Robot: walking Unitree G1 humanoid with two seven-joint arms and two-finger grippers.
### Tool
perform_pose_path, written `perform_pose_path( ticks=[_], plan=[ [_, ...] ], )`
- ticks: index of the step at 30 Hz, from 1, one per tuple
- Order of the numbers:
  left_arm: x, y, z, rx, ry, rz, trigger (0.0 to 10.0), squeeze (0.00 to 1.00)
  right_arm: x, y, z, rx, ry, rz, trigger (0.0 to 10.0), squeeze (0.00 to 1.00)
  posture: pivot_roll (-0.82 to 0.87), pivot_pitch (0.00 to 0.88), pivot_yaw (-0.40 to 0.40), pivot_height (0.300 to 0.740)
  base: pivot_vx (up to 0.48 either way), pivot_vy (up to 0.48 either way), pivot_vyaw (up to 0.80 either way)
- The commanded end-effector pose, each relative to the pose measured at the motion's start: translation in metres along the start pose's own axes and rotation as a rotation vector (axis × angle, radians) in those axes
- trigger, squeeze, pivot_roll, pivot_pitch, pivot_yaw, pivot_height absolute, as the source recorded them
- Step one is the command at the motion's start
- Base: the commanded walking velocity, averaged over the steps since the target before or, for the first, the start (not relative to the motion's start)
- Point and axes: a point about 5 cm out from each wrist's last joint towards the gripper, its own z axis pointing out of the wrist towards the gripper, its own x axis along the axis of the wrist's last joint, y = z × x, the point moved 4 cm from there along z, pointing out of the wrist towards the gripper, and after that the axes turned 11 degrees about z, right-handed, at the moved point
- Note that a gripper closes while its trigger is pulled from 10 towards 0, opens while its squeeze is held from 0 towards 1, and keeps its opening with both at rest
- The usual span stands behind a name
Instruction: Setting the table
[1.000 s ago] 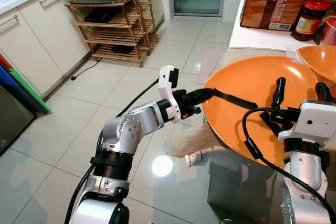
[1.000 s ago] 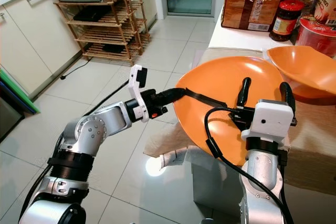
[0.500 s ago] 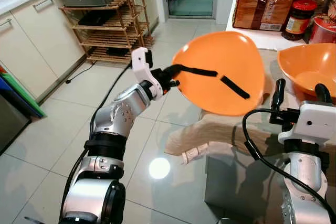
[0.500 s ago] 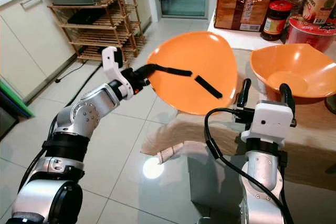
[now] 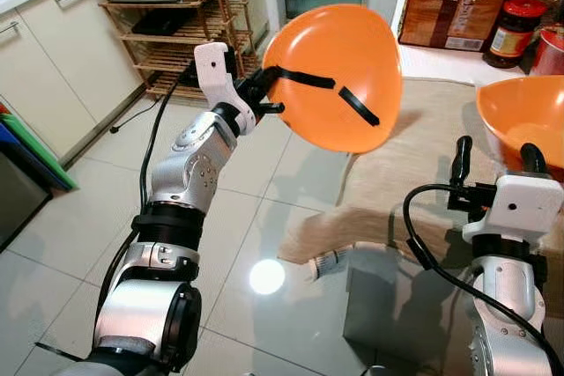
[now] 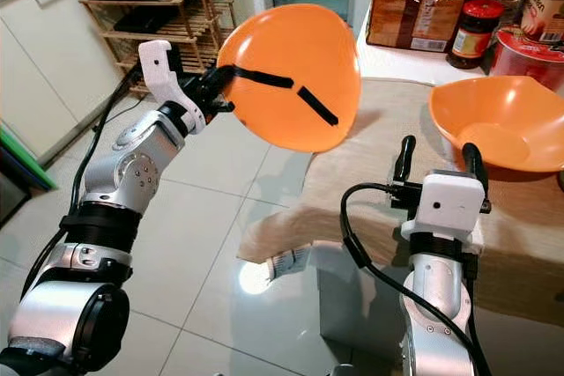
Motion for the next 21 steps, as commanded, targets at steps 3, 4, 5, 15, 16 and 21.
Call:
perform_pose_path(
  ticks=[3,4,5,15,16,21],
  plan=[
    [-0.0085,-0.0046,-0.0086,0.011,-0.033,0.108,0.0,0.0,-0.0013,-0.0046,0.0029,0.016,-0.006,0.021,10.0,0.0,-0.07,0.0,0.125,0.74,0.0,0.0,0.0],
    [-0.0088,-0.0028,-0.0093,0.008,-0.027,0.115,0.0,0.0,-0.0017,-0.0052,0.0034,0.019,-0.007,0.023,10.0,0.0,-0.07,0.0,0.121,0.74,0.0,0.0,0.0],
    [-0.009,-0.0027,-0.0096,0.01,-0.025,0.113,0.0,0.0,-0.0017,-0.0055,0.0036,0.02,-0.007,0.023,10.0,0.0,-0.07,0.0,0.121,0.74,0.0,0.0,0.0],
    [-0.0066,-0.0024,-0.0117,0.01,0.015,0.103,0.0,0.0,-0.0035,-0.0076,0.0053,0.033,-0.011,0.026,10.0,0.0,-0.06,0.0,0.111,0.74,0.0,0.0,0.0],
    [-0.0062,-0.0024,-0.0117,0.011,0.017,0.101,0.0,0.0,-0.0037,-0.0076,0.0053,0.034,-0.012,0.026,10.0,0.0,-0.06,0.0,0.111,0.74,0.0,0.0,0.0],
    [-0.0062,-0.0011,-0.0116,0.009,0.024,0.075,0.0,0.0,-0.0041,-0.008,0.0053,0.035,-0.014,0.026,10.0,0.0,-0.06,0.0,0.112,0.74,0.0,-0.29,0.0]
  ],
)
